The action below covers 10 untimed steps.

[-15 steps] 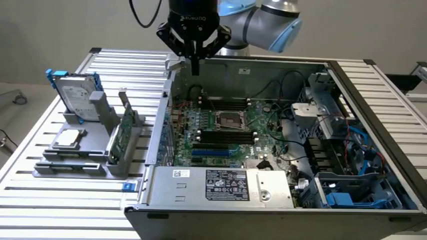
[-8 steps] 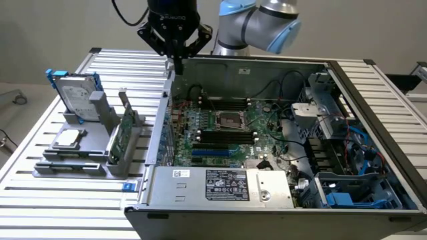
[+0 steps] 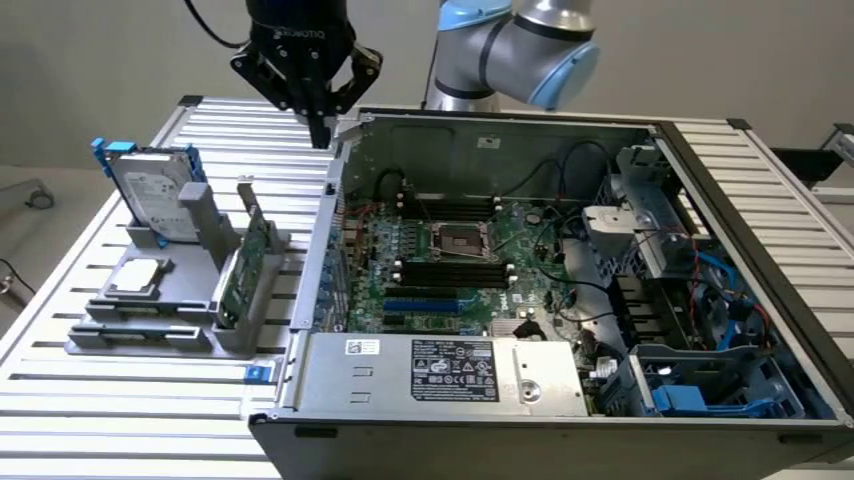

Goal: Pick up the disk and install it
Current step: 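Reach for the disk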

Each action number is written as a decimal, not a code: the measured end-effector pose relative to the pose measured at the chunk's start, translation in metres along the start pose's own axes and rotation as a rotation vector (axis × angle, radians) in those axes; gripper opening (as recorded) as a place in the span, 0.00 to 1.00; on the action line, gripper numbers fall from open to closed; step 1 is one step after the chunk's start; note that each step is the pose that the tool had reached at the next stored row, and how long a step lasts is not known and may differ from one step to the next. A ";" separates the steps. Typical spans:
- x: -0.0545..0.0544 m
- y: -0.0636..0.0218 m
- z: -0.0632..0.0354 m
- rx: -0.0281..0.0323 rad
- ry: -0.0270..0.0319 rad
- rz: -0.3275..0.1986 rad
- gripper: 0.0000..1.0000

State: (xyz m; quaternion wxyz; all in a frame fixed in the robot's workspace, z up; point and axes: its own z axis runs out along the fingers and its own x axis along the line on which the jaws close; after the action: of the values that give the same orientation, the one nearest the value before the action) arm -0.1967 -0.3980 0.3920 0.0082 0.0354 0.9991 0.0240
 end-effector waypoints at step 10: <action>0.046 0.0064 0.0061 0.0000 0.0003 0.000 0.11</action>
State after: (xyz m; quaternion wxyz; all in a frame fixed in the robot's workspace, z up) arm -0.2425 -0.3880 0.3856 0.0081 0.0354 0.9991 0.0240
